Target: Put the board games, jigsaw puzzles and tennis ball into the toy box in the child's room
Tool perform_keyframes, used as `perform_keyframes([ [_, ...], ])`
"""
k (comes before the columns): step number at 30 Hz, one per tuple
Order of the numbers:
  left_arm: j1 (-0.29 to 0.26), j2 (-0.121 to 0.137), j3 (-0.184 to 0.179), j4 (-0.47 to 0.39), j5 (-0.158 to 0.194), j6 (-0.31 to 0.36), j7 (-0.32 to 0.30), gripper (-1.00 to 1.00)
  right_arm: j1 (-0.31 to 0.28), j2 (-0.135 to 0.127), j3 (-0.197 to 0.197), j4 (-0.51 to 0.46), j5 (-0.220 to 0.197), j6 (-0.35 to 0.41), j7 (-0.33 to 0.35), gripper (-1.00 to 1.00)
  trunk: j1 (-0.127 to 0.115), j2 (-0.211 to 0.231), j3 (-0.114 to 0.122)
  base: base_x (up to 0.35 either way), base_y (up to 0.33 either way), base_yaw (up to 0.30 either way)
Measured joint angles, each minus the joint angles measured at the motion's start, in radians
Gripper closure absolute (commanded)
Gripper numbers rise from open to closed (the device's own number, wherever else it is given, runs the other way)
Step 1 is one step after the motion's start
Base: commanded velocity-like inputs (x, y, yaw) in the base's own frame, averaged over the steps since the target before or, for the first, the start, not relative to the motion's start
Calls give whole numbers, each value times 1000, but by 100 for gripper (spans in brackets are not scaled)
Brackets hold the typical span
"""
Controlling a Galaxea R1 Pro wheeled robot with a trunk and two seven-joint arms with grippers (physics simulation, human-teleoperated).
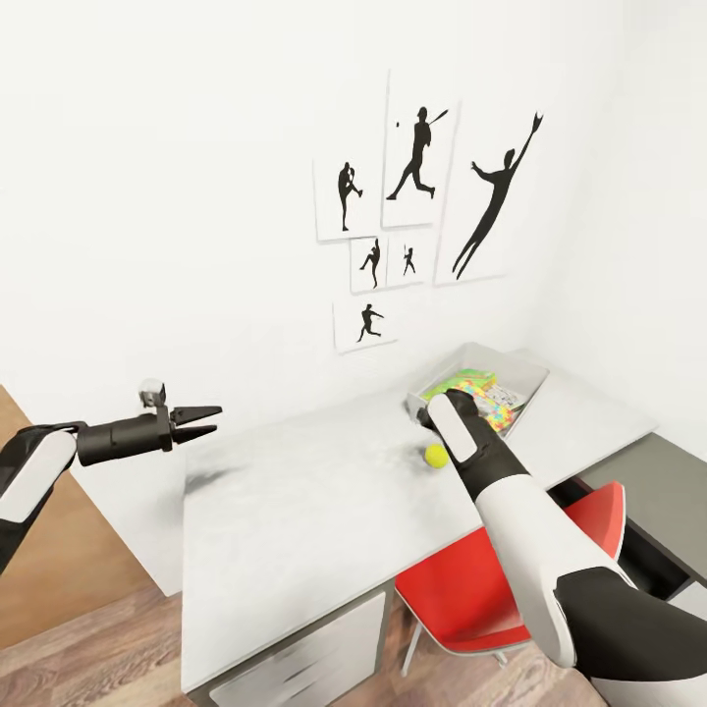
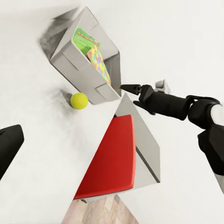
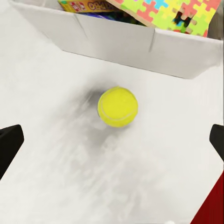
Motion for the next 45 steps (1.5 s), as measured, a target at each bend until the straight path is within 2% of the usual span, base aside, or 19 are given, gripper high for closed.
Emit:
perform_keyframes([
  [5,-13,0,0,-6,1,0,1,-100,0,-2,-5,28,31,-54,1,-100,0,0,-6,0,0,0],
  [21,-16,-1,0,-9,0,-1,1,-100,-1,-3,1,105,39,-237,24,-100,0,0,-32,0,0,0],
  [45,-16,1,1,-9,0,-4,-3,-100,-3,-13,3,125,41,-257,105,-100,0,0,-72,0,0,0],
])
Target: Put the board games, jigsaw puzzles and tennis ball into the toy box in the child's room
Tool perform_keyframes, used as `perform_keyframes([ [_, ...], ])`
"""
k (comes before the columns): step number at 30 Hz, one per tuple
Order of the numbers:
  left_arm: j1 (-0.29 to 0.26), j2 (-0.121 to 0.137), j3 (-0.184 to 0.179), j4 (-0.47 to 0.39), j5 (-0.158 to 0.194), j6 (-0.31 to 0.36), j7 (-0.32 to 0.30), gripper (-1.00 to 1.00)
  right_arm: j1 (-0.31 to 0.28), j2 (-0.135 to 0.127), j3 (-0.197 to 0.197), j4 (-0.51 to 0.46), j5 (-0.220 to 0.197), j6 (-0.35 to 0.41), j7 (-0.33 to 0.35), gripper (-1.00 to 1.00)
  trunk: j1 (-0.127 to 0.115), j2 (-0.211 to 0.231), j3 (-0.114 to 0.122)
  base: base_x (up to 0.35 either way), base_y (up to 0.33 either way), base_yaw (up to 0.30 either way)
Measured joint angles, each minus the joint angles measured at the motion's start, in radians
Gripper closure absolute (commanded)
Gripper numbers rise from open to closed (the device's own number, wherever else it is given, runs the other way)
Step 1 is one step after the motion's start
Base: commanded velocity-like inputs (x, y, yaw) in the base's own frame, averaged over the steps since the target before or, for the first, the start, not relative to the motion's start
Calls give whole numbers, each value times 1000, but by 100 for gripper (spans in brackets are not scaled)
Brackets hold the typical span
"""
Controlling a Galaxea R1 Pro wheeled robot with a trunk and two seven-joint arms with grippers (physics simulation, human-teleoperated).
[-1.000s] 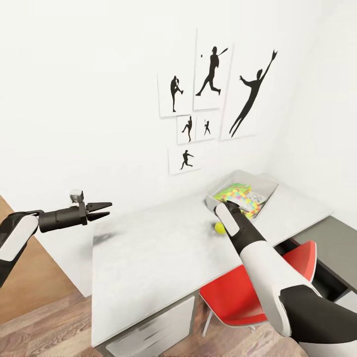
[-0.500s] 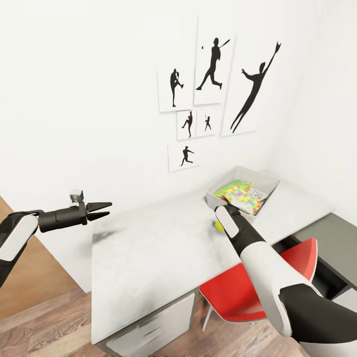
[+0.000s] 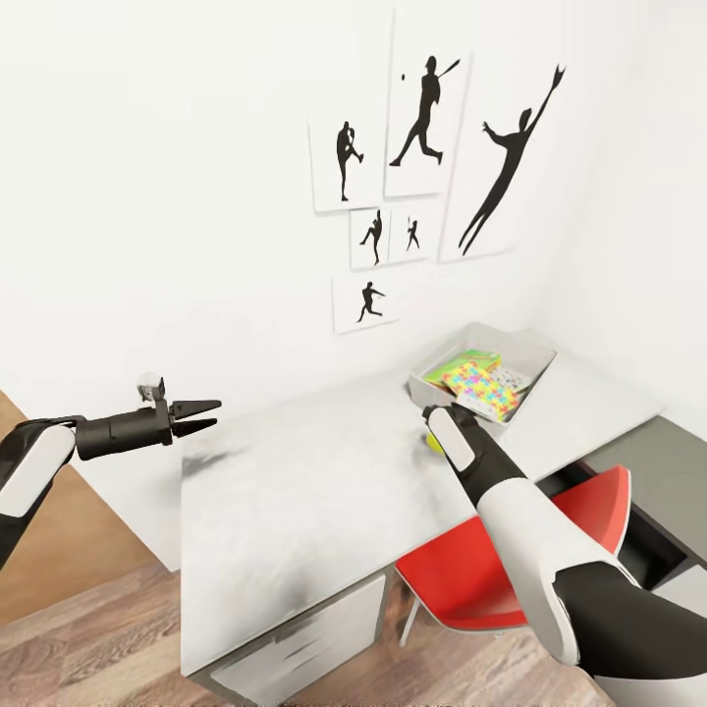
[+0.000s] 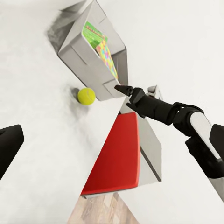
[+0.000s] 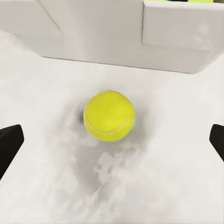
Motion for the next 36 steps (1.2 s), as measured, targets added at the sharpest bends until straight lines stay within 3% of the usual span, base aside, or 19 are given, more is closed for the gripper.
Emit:
perform_keyframes([
  [19,0,0,5,-10,1,-3,-11,-100,-22,-4,0,-8,0,-1,17,-100,0,0,-31,0,0,0],
  [36,0,0,-1,-59,0,-2,-12,-100,-21,-35,0,-9,-1,-1,20,-100,0,0,-59,0,0,0],
])
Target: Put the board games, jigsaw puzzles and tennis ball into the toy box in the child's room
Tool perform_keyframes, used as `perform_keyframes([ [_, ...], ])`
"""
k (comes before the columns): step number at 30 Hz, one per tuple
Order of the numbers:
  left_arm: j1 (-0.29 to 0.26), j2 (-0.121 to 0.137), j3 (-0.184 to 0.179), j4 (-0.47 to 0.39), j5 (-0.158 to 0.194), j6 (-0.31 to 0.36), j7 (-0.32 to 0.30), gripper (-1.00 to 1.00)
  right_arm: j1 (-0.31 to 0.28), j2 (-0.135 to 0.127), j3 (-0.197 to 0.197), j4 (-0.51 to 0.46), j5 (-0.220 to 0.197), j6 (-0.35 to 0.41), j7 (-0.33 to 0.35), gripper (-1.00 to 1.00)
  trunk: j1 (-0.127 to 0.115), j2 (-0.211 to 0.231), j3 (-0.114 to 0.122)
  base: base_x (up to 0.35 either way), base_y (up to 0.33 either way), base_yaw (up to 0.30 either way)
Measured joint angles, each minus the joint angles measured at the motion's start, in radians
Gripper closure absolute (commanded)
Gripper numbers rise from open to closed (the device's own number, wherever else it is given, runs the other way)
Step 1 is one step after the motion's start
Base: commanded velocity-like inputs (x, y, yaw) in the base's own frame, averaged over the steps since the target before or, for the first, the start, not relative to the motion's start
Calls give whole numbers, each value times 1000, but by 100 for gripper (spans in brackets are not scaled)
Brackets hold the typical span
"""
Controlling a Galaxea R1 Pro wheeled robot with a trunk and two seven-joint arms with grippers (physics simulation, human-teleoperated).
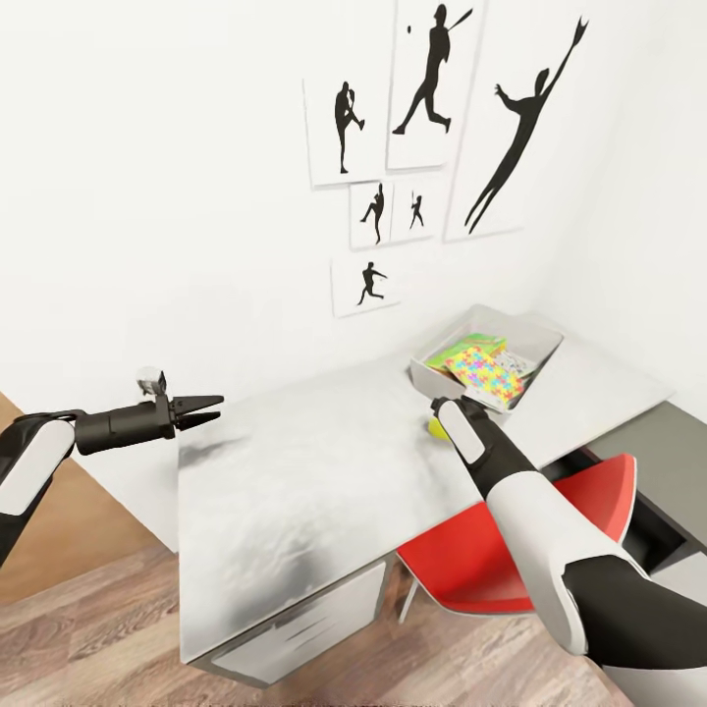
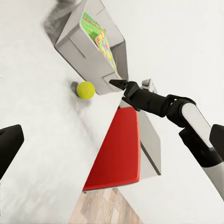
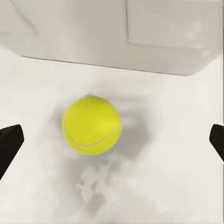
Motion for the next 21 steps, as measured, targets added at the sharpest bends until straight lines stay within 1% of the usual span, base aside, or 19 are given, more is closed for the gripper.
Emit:
perform_keyframes([
  [12,0,0,-1,0,0,0,0,-100,0,-2,0,-1,0,1,0,-100,0,0,-20,0,1,0],
  [21,0,0,0,0,0,0,0,-100,0,-2,1,-2,0,1,1,-100,0,0,-28,43,52,0],
])
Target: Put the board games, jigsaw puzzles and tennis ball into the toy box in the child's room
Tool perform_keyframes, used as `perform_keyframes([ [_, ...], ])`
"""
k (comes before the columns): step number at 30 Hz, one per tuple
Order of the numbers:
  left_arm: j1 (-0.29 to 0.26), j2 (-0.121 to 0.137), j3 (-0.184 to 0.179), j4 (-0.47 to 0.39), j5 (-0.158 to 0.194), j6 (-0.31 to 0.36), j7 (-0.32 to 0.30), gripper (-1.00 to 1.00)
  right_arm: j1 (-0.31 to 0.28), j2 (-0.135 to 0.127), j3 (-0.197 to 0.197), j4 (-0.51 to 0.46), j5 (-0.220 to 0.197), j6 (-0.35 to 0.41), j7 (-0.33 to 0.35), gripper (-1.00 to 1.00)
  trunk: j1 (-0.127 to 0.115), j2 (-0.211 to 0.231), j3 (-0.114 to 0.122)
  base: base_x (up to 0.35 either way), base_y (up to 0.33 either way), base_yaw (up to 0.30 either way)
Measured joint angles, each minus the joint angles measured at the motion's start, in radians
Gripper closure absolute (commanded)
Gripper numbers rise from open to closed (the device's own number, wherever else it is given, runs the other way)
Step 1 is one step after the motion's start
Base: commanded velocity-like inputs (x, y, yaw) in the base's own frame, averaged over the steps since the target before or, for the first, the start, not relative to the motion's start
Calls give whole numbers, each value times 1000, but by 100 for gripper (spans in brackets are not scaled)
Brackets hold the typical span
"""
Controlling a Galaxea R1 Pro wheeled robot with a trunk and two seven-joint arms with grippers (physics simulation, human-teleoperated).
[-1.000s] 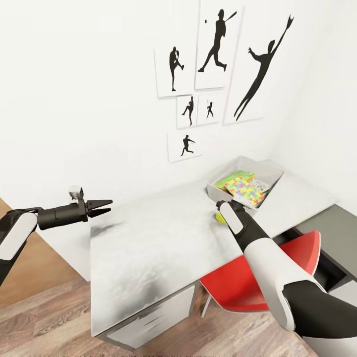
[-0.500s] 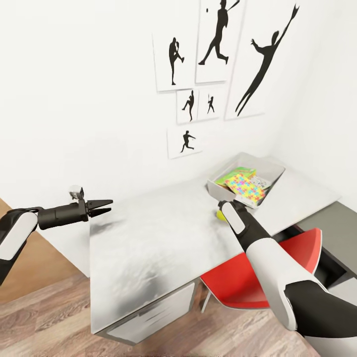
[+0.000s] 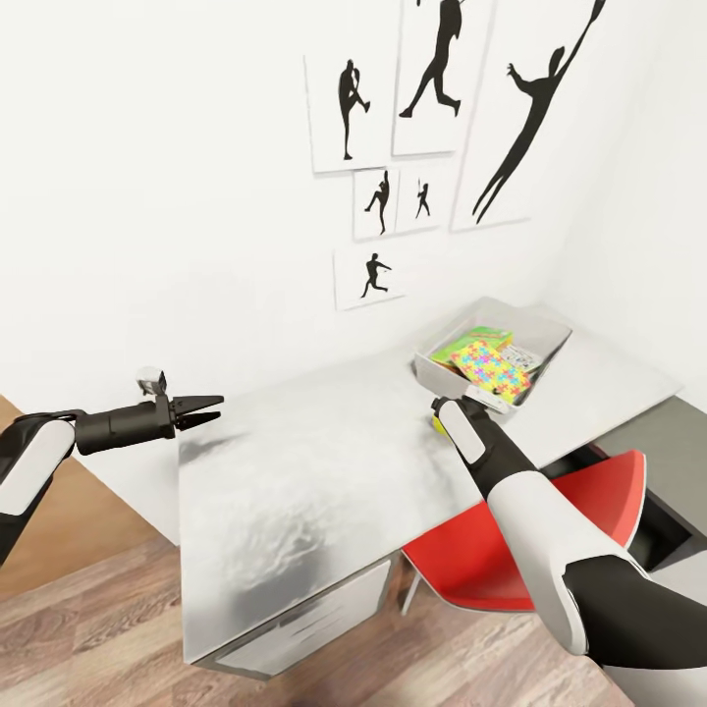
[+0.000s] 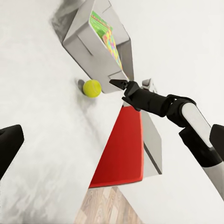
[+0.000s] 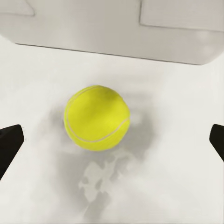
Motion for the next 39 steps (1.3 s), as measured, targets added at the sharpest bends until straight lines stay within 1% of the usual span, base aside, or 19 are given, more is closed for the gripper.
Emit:
perform_keyframes([
  [11,0,0,-1,-1,0,0,0,-100,0,0,0,1,0,0,0,-100,0,0,-4,3,3,0],
  [39,0,0,-1,-1,0,0,0,-100,0,0,0,6,1,2,2,-100,0,0,-48,1,7,0],
])
